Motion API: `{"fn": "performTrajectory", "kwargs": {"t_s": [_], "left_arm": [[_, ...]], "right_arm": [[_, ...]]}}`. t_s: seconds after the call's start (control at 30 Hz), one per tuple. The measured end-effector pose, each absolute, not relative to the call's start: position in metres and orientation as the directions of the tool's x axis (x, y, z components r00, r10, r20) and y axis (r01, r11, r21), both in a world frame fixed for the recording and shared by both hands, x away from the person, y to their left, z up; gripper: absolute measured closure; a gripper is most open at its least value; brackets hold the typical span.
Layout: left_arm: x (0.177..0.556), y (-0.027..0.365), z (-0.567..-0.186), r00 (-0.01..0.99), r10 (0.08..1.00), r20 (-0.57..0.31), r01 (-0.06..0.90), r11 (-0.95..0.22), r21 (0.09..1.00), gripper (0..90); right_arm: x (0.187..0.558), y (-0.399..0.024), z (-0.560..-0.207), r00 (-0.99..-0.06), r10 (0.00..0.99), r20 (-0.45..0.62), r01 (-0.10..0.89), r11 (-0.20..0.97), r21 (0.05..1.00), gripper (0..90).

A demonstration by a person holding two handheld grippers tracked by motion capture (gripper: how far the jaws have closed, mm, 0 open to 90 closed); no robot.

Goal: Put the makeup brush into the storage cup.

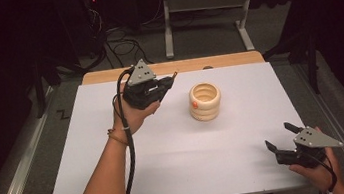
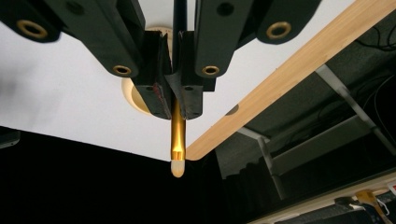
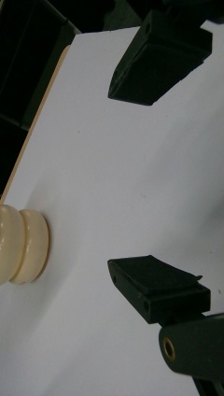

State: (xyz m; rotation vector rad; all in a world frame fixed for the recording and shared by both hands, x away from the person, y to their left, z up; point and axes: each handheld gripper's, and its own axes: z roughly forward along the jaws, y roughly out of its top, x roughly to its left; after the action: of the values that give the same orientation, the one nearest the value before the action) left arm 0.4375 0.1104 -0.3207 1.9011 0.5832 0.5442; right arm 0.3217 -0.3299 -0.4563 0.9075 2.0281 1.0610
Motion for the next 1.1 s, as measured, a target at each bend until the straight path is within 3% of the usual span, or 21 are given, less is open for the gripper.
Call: {"fn": "performTrajectory", "kwargs": {"t_s": [1.1], "left_arm": [[0.465, 0.065, -0.32, 0.819, 0.564, 0.103, 0.121, -0.346, 0.93, 84.4]], "right_arm": [[0.321, -0.33, -0.456, -0.534, 0.813, -0.23, 0.269, 0.422, 0.866, 16.9]]}}
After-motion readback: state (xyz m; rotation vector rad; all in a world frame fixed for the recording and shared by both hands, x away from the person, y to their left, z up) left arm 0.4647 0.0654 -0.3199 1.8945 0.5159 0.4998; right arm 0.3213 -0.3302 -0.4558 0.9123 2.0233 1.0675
